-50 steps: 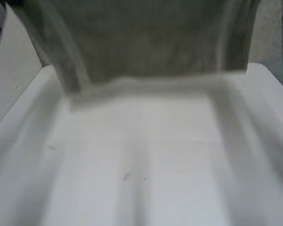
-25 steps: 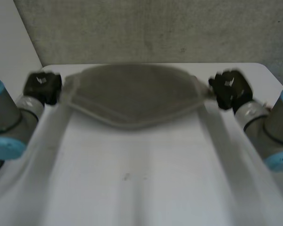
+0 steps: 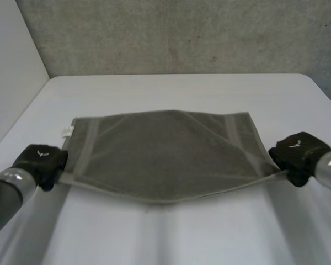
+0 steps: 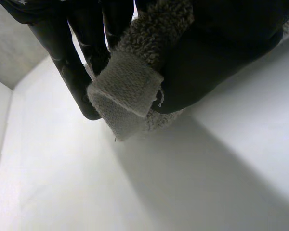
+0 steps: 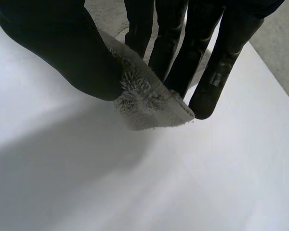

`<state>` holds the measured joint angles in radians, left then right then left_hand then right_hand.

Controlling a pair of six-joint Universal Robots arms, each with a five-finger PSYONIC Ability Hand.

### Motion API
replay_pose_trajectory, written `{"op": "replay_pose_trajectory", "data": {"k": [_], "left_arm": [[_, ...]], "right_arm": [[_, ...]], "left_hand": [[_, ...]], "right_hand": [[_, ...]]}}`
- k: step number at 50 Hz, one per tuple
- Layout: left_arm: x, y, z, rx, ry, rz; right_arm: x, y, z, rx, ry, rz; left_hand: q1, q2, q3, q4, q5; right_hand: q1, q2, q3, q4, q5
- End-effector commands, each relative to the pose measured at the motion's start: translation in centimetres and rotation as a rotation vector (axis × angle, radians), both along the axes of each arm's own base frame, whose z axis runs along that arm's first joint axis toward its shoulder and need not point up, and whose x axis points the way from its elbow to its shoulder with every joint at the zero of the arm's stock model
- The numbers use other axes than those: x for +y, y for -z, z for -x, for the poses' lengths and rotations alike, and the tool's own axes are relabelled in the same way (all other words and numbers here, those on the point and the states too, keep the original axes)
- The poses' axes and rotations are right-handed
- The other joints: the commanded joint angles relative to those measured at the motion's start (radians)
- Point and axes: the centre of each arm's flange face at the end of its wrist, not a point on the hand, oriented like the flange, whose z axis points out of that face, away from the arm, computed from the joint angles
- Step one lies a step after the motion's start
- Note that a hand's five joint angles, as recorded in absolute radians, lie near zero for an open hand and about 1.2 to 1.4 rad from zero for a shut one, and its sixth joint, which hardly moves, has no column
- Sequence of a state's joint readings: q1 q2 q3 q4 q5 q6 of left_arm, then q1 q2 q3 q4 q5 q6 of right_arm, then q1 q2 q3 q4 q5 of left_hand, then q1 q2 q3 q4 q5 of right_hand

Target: Fold the towel.

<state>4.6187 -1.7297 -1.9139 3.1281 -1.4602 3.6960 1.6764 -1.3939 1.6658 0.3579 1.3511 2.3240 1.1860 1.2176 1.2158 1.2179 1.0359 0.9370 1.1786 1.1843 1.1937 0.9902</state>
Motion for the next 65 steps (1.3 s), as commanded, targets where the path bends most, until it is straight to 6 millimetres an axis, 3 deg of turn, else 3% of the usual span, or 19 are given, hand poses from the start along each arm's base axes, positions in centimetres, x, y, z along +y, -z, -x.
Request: {"op": "replay_pose_trajectory", "data": {"k": [1, 6, 8, 15, 27, 35, 41, 42, 43, 44, 45, 46, 47, 51, 53, 55, 56, 58, 65], "left_arm": [[3.0, -1.7, -0.2, -0.048, 0.043, -0.087], [1.4, -2.3, -0.4, -0.046, 0.040, -0.021], [-1.0, -2.1, -0.6, -0.042, 0.026, 0.030], [-5.8, -1.5, 0.5, -0.037, 0.045, 0.118], [-14.8, 1.8, 3.5, -0.034, 0.088, 0.207], [-18.8, 3.0, 3.6, -0.053, 0.035, 0.271], [-19.5, 3.9, 3.9, -0.054, 0.035, 0.274], [-19.5, 4.2, 4.0, -0.053, 0.040, 0.269], [-19.4, 4.4, 4.1, -0.054, 0.041, 0.265], [-19.4, 4.4, 4.1, -0.054, 0.041, 0.265], [-19.2, 4.6, 4.2, -0.057, 0.042, 0.259], [-19.2, 4.6, 4.2, -0.057, 0.042, 0.259], [-19.1, 4.4, 4.5, -0.057, 0.047, 0.261], [-18.0, 3.5, 5.8, -0.047, 0.079, 0.269], [-17.7, 2.6, 5.7, -0.041, 0.077, 0.281], [-17.4, 1.7, 5.7, -0.035, 0.076, 0.291], [-17.1, 0.9, 5.7, -0.031, 0.078, 0.301], [-16.8, 0.1, 5.6, -0.030, 0.076, 0.312], [-14.4, -2.6, 5.3, -0.020, 0.077, 0.327]], "right_arm": [[1.1, -2.3, 0.6, 0.033, -0.024, 0.053], [-0.9, -1.2, 0.0, 0.021, -0.031, 0.133], [-1.9, -0.3, -0.2, 0.011, -0.026, 0.149], [-6.5, 2.7, -2.9, -0.066, 0.001, 0.266], [-12.1, 6.0, -6.4, -0.095, 0.003, 0.424], [-14.8, 8.2, -7.9, -0.120, -0.011, 0.526], [-16.1, 10.0, -8.4, -0.123, -0.015, 0.535], [-16.1, 10.0, -8.4, -0.123, -0.015, 0.535], [-16.3, 10.1, -8.5, -0.125, -0.015, 0.541], [-16.4, 10.1, -8.5, -0.125, -0.013, 0.542], [-16.4, 10.1, -8.5, -0.125, -0.013, 0.542], [-16.5, 10.0, -8.5, -0.127, -0.010, 0.546], [-16.5, 9.7, -8.5, -0.129, -0.007, 0.547], [-16.4, 8.3, -8.4, -0.158, 0.009, 0.560], [-16.2, 7.0, -8.3, -0.188, 0.018, 0.567], [-15.5, 4.2, -7.8, -0.261, 0.045, 0.577], [-15.5, 4.2, -7.8, -0.262, 0.045, 0.577], [-14.3, 2.0, -7.3, -0.327, 0.067, 0.560], [-11.1, -0.9, -6.1, -0.367, 0.098, 0.458]], "left_hand": [[0.210, 0.179, 0.180, 0.178, 0.186], [0.210, 0.179, 0.180, 0.178, 0.186], [0.210, 0.179, 0.180, 0.178, 0.186], [0.210, 0.179, 0.180, 0.178, 0.186], [0.210, 0.179, 0.180, 0.178, 0.186], [0.210, 0.179, 0.180, 0.178, 0.186], [0.210, 0.179, 0.180, 0.178, 0.186], [0.089, 0.057, 0.059, 0.057, 0.064], [-0.276, -0.308, -0.306, -0.308, -0.300], [-0.280, -0.311, -0.309, -0.311, -0.304], [-0.698, -0.730, -0.728, -0.730, -0.723], [-0.702, -0.734, -0.732, -0.734, -0.727], [-1.005, -1.036, -1.034, -1.037, -1.029], [-1.011, -1.043, -1.041, -1.043, -1.036], [-1.011, -1.043, -1.041, -1.043, -1.036], [-1.011, -1.043, -1.041, -1.043, -1.036], [-1.011, -1.043, -1.041, -1.043, -1.036], [-1.011, -1.043, -1.041, -1.043, -1.036], [-1.011, -1.043, -1.041, -1.043, -1.036]], "right_hand": [[0.459, 0.218, 0.212, 0.203, 0.232], [0.459, 0.218, 0.212, 0.203, 0.232], [0.459, 0.218, 0.212, 0.203, 0.232], [0.459, 0.218, 0.212, 0.203, 0.232], [0.459, 0.218, 0.212, 0.203, 0.232], [0.459, 0.218, 0.212, 0.203, 0.232], [0.459, 0.218, 0.212, 0.203, 0.232], [0.459, 0.218, 0.212, 0.203, 0.232], [0.452, 0.210, 0.204, 0.195, 0.224], [0.024, -0.217, -0.223, -0.232, -0.203], [0.020, -0.222, -0.227, -0.237, -0.208], [-0.500, -0.742, -0.748, -0.757, -0.728], [-0.763, -1.004, -1.010, -1.019, -0.990], [-0.763, -1.004, -1.010, -1.019, -0.990], [-0.763, -1.004, -1.010, -1.019, -0.990], [-0.763, -1.004, -1.010, -1.019, -0.990], [-0.763, -1.004, -1.010, -1.019, -0.990], [-0.763, -1.004, -1.010, -1.019, -0.990], [-0.763, -1.004, -1.010, -1.019, -0.990]]}}
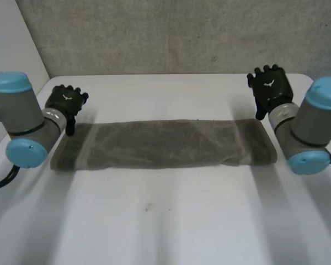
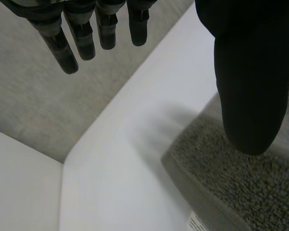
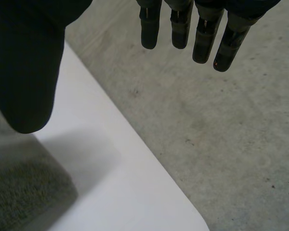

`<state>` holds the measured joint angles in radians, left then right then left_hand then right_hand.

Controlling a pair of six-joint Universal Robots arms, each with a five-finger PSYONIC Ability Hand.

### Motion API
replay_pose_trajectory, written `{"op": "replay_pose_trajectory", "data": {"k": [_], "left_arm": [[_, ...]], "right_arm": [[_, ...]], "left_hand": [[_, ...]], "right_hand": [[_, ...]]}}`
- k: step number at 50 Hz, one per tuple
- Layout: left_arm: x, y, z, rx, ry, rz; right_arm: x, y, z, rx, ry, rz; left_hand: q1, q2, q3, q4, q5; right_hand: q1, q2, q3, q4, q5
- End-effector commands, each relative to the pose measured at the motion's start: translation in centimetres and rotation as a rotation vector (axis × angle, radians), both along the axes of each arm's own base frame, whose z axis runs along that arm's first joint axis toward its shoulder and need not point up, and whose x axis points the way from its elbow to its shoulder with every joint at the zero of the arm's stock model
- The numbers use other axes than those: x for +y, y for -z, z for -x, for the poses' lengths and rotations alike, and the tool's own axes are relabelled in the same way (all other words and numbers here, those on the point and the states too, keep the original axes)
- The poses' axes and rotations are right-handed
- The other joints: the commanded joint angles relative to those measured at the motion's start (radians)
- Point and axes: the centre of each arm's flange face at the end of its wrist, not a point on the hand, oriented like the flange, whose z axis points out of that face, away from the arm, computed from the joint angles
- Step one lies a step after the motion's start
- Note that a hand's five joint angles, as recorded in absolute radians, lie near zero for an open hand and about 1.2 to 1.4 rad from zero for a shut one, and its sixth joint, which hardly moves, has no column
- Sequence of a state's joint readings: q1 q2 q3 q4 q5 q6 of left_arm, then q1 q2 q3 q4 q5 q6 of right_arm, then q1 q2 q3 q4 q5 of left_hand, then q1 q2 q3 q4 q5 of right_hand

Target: Fold the towel.

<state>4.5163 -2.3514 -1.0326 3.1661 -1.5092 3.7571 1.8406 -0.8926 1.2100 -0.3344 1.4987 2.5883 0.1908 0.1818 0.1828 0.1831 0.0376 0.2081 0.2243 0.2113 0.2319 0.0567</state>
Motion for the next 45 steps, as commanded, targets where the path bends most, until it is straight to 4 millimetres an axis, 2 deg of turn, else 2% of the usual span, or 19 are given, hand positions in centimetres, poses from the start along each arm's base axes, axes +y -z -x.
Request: {"op": "replay_pose_trajectory", "data": {"k": [1, 4, 6, 12, 16, 18, 20, 28, 37, 40, 41, 45], "left_arm": [[3.0, -3.0, -0.5, 0.017, 0.002, 0.010], [4.6, -3.8, -0.9, 0.050, -0.005, -0.007], [5.4, -4.1, -1.1, 0.075, -0.010, -0.017], [7.9, -4.7, -1.5, 0.205, -0.032, -0.032], [9.0, -4.1, -1.4, 0.271, -0.019, -0.024], [9.3, -3.8, -1.4, 0.282, -0.007, -0.021], [9.5, -3.5, -1.3, 0.286, 0.001, -0.015], [10.0, -2.5, -1.4, 0.289, 0.004, -0.013], [10.0, -2.0, -1.9, 0.286, -0.008, -0.025], [10.0, -2.0, -1.9, 0.286, -0.010, -0.026], [10.0, -2.0, -1.9, 0.286, -0.010, -0.026], [10.0, -1.9, -1.9, 0.285, -0.011, -0.031]], "right_arm": [[3.7, -3.0, 1.8, -0.053, 0.017, -0.140], [4.0, -2.7, 2.8, -0.046, 0.041, -0.196], [4.7, -1.7, 4.4, -0.047, 0.085, -0.319], [5.9, 0.1, 5.5, -0.092, 0.097, -0.473], [6.0, 1.1, 6.1, -0.109, 0.075, -0.515], [6.1, 1.6, 6.0, -0.116, 0.051, -0.534], [6.1, 3.1, 5.8, -0.122, 0.011, -0.565], [5.2, 5.5, 6.3, -0.114, 0.011, -0.578], [4.3, 6.3, 6.8, -0.118, 0.027, -0.541], [4.1, 6.6, 6.8, -0.117, 0.028, -0.537], [4.0, 6.6, 6.9, -0.118, 0.029, -0.530], [3.7, 6.8, 6.8, -0.116, 0.026, -0.507]], "left_hand": [[-0.016, -0.007, -0.008, -0.009, -0.038], [-0.016, -0.007, -0.008, -0.009, -0.038], [-0.016, -0.007, -0.008, -0.009, -0.038], [-0.016, -0.007, -0.008, -0.009, -0.038], [-0.016, -0.007, -0.008, -0.009, -0.038], [-0.016, -0.007, -0.008, -0.009, -0.038], [-0.016, -0.007, -0.008, -0.009, -0.038], [-0.016, -0.007, -0.008, -0.009, -0.038], [-0.016, -0.007, -0.008, -0.009, -0.038], [-0.016, -0.007, -0.008, -0.009, -0.038], [-0.016, -0.007, -0.008, -0.009, -0.038], [-0.016, -0.007, -0.008, -0.009, -0.038]], "right_hand": [[-0.034, -0.050, -0.037, -0.057, -0.057], [0.021, 0.005, 0.018, -0.003, -0.002], [0.126, 0.110, 0.123, 0.102, 0.103], [0.373, 0.356, 0.369, 0.349, 0.349], [0.408, 0.392, 0.405, 0.384, 0.385], [0.411, 0.395, 0.408, 0.387, 0.388], [0.478, 0.462, 0.475, 0.454, 0.455], [0.502, 0.486, 0.499, 0.478, 0.479], [0.573, 0.557, 0.569, 0.549, 0.550], [0.687, 0.671, 0.684, 0.663, 0.664], [0.798, 0.781, 0.794, 0.774, 0.774], [0.834, 0.818, 0.831, 0.810, 0.811]]}}
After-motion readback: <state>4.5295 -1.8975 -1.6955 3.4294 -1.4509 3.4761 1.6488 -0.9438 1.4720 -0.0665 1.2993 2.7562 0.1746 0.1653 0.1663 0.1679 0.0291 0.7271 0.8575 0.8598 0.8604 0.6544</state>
